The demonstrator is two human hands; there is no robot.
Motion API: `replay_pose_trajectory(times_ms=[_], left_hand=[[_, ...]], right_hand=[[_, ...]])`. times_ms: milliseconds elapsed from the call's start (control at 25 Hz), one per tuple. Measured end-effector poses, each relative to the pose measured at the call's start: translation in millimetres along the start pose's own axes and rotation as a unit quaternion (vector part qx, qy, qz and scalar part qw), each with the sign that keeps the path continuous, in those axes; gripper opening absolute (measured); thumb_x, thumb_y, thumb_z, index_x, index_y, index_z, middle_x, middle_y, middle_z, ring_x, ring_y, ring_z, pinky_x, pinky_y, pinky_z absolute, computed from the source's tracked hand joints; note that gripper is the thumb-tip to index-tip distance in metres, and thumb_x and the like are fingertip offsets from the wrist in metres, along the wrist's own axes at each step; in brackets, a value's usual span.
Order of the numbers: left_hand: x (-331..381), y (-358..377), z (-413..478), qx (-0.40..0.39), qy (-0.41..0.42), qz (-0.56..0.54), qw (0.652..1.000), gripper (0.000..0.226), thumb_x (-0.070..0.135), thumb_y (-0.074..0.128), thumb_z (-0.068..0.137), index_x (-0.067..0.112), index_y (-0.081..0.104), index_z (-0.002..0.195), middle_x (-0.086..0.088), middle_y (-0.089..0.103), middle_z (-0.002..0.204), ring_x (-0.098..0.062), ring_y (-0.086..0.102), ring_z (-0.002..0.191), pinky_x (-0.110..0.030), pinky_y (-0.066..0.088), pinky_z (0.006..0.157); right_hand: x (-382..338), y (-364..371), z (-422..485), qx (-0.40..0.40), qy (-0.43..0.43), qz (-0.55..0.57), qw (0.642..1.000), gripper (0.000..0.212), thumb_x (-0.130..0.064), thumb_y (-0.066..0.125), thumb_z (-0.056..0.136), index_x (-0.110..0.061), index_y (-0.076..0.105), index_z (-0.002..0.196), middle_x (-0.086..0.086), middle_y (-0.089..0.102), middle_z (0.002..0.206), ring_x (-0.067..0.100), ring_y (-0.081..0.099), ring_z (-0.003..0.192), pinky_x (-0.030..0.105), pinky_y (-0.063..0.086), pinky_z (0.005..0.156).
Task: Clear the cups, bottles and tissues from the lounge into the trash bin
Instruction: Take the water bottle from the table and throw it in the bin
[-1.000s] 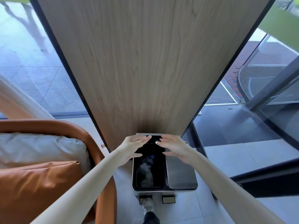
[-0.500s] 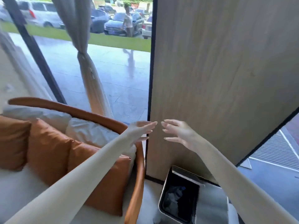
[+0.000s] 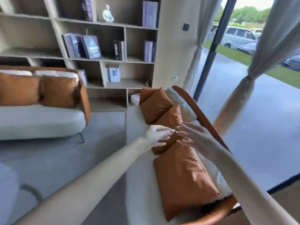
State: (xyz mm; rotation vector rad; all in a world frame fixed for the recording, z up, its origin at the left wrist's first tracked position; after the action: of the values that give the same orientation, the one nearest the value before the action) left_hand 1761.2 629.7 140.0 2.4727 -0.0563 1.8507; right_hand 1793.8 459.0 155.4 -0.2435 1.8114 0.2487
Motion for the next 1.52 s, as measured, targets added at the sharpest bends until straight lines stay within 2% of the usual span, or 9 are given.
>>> replay_pose_trajectory(times_ms=[80, 200, 320, 480, 640, 880, 1160, 1320, 1520], left_hand=[[-12, -70, -31, 0.098, -0.005, -0.026, 0.995, 0.008, 0.017, 0.062, 0.093, 0.021, 0.067, 0.090, -0.006, 0.066, 0.106, -0.014, 0.062, 0.094, -0.038, 0.050, 0.094], [-26, -163, -82, 0.217, -0.010, -0.077, 0.973, 0.011, 0.016, 0.063, 0.092, 0.014, 0.067, 0.102, -0.007, 0.066, 0.104, -0.016, 0.062, 0.093, -0.034, 0.052, 0.090], [-33, -243, -136, 0.316, -0.013, -0.103, 0.943, 0.018, 0.018, 0.065, 0.091, 0.014, 0.065, 0.109, -0.002, 0.065, 0.095, -0.009, 0.062, 0.081, -0.022, 0.051, 0.069], [-43, -341, -208, 0.416, -0.010, -0.128, 0.900, 0.028, 0.021, 0.065, 0.091, 0.009, 0.065, 0.117, -0.004, 0.067, 0.101, -0.013, 0.063, 0.090, -0.024, 0.051, 0.075], [-46, -420, -261, 0.484, 0.004, -0.147, 0.863, 0.029, 0.023, 0.064, 0.092, 0.009, 0.066, 0.118, -0.003, 0.069, 0.108, -0.016, 0.064, 0.101, -0.037, 0.049, 0.097], [-66, -511, -335, 0.545, 0.029, -0.171, 0.820, 0.029, 0.024, 0.066, 0.091, 0.009, 0.067, 0.116, -0.005, 0.071, 0.114, -0.017, 0.066, 0.110, -0.036, 0.053, 0.098], [-120, -599, -441, 0.640, 0.031, -0.234, 0.731, 0.029, 0.028, 0.068, 0.089, 0.014, 0.068, 0.114, -0.003, 0.072, 0.115, -0.016, 0.067, 0.109, -0.037, 0.051, 0.100], [-159, -639, -482, 0.675, 0.019, -0.264, 0.688, 0.031, 0.029, 0.069, 0.088, 0.014, 0.068, 0.115, -0.004, 0.072, 0.116, -0.018, 0.065, 0.112, -0.035, 0.051, 0.098], [-208, -709, -521, 0.711, -0.007, -0.281, 0.644, 0.038, 0.035, 0.069, 0.087, 0.017, 0.066, 0.120, -0.001, 0.070, 0.119, -0.016, 0.062, 0.116, -0.033, 0.047, 0.101]], right_hand=[[3, 75, 22, -0.086, 0.005, -0.019, 0.996, 0.058, -0.035, 0.074, 0.070, -0.010, 0.063, 0.121, 0.013, 0.067, 0.120, 0.023, 0.063, 0.113, 0.042, 0.056, 0.088], [8, 179, 42, -0.189, 0.015, -0.034, 0.981, 0.064, -0.035, 0.077, 0.066, -0.009, 0.061, 0.122, 0.012, 0.067, 0.121, 0.024, 0.063, 0.114, 0.043, 0.056, 0.087], [10, 282, 53, -0.287, 0.021, -0.050, 0.956, 0.086, -0.046, 0.089, 0.048, -0.010, 0.062, 0.121, 0.009, 0.069, 0.118, 0.023, 0.064, 0.112, 0.041, 0.056, 0.082], [7, 422, 55, -0.389, 0.026, -0.064, 0.919, 0.067, -0.034, 0.076, 0.064, -0.007, 0.059, 0.124, 0.012, 0.066, 0.121, 0.025, 0.061, 0.115, 0.042, 0.055, 0.084], [4, 530, 52, -0.454, 0.013, -0.087, 0.887, 0.069, -0.040, 0.079, 0.060, -0.012, 0.062, 0.120, 0.010, 0.065, 0.123, 0.024, 0.060, 0.116, 0.038, 0.058, 0.079], [3, 677, 40, -0.524, -0.008, -0.114, 0.844, 0.035, -0.032, 0.069, 0.085, -0.017, 0.063, 0.115, 0.007, 0.062, 0.125, 0.023, 0.057, 0.119, 0.035, 0.057, 0.081], [44, 829, -12, -0.628, -0.023, -0.174, 0.758, 0.049, -0.038, 0.071, 0.082, -0.016, 0.060, 0.124, -0.001, 0.067, 0.119, 0.014, 0.064, 0.111, 0.036, 0.057, 0.087], [69, 905, -31, -0.665, -0.013, -0.190, 0.722, 0.038, -0.036, 0.069, 0.085, -0.021, 0.061, 0.119, -0.003, 0.066, 0.120, 0.013, 0.062, 0.112, 0.035, 0.054, 0.092], [114, 1006, -36, -0.690, 0.004, -0.215, 0.691, 0.048, -0.030, 0.066, 0.088, -0.014, 0.054, 0.132, -0.003, 0.065, 0.124, 0.013, 0.059, 0.117, 0.037, 0.048, 0.102]])
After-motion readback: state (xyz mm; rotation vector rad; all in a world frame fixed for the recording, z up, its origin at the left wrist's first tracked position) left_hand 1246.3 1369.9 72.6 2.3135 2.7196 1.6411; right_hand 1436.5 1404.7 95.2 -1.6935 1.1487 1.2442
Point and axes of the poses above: each hand's wrist, its own z-axis towards the middle knuckle, its own y-axis out of the palm, x = y × z, the point moved 4 cm from there along z, towards the middle knuckle
